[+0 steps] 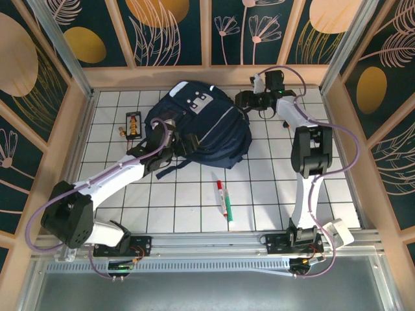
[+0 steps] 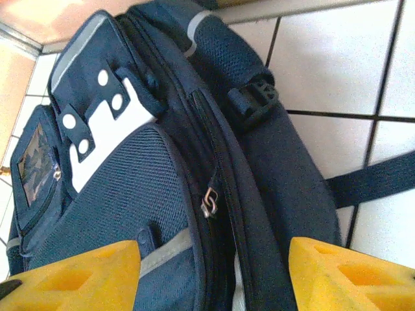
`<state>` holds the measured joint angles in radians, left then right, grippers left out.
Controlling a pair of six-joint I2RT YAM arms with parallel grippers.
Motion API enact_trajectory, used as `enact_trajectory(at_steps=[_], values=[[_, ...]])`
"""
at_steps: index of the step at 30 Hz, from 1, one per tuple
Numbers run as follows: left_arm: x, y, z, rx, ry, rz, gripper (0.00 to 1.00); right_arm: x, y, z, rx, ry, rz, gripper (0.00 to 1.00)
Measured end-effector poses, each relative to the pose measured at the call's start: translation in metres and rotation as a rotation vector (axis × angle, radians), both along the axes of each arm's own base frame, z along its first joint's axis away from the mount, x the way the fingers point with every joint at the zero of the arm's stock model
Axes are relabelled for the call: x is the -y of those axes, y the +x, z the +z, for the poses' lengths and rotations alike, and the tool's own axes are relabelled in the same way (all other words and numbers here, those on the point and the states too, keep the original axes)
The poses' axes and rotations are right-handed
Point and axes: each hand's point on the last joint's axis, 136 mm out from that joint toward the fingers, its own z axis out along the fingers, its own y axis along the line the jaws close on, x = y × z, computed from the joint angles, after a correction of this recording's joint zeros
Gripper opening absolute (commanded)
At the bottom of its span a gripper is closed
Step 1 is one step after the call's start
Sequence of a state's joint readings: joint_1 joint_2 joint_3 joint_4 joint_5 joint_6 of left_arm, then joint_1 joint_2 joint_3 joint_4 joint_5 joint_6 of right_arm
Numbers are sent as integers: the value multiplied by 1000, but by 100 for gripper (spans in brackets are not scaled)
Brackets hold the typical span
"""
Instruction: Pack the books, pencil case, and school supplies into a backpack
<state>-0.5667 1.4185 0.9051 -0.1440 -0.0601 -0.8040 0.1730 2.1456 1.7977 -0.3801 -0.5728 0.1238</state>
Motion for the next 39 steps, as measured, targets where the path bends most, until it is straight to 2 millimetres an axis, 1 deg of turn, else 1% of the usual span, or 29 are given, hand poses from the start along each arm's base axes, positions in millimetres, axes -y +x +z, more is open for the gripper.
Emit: enact_trajectory(at_steps=[2, 3, 4, 6, 7, 8, 10, 12, 13, 15, 19, 23, 26, 27, 29, 31, 33, 34, 36, 37, 39], values=[[-11, 6, -17, -51, 7, 77, 99, -7, -2, -14, -54, 17, 20, 42], [-17, 9, -28, -77, 15, 114, 98, -10, -4, -22, -88, 27, 26, 39], [-22, 12, -39, -100, 27, 146, 96, -12, -6, -30, -114, 32, 33, 39], [-27, 17, -58, -143, 49, 191, 96, -12, -9, -41, -155, 31, 34, 39], [-27, 21, -67, -161, 59, 206, 94, -11, -10, -45, -171, 29, 34, 38], [-26, 26, -72, -172, 64, 215, 92, -11, -11, -46, -179, 30, 34, 32], [-22, 36, -81, -188, 67, 226, 80, -10, -11, -45, -185, 31, 37, 12], [-18, 44, -87, -197, 65, 236, 68, -11, -10, -41, -177, 36, 42, 0], [-17, 48, -90, -197, 63, 241, 60, -11, -10, -39, -174, 42, 45, 0], [-18, 59, -92, -184, 61, 251, 51, -10, -10, -38, -176, 52, 49, 0], [-28, 84, -89, -150, 82, 273, 49, -6, -16, -42, -175, 65, 46, 0], [-43, 116, -78, -107, 102, 297, 50, -1, -34, -44, -191, 74, 31, 0], [-53, 143, -61, -48, 134, 311, 59, 0, -50, -42, -209, 92, 21, 0], [-55, 150, -52, -26, 142, 311, 63, -1, -56, -43, -217, 97, 19, 0], [-55, 159, -38, 9, 146, 303, 66, -2, -65, -44, -230, 107, 11, 1], [-54, 162, -29, 31, 148, 293, 69, -3, -73, -45, -243, 110, 3, 13], [-53, 159, -24, 28, 145, 283, 70, -4, -79, -44, -248, 100, -7, 23], [-52, 157, -22, 22, 138, 274, 70, -5, -80, -41, -239, 93, -7, 27], [-45, 149, -12, 11, 109, 250, 71, -7, -82, -28, -196, 61, -4, 33], [-42, 143, -6, 4, 94, 240, 71, -7, -83, -20, -170, 43, -3, 34], [-33, 128, 10, -13, 60, 215, 71, -5, -86, 3, -87, -13, -2, 35]])
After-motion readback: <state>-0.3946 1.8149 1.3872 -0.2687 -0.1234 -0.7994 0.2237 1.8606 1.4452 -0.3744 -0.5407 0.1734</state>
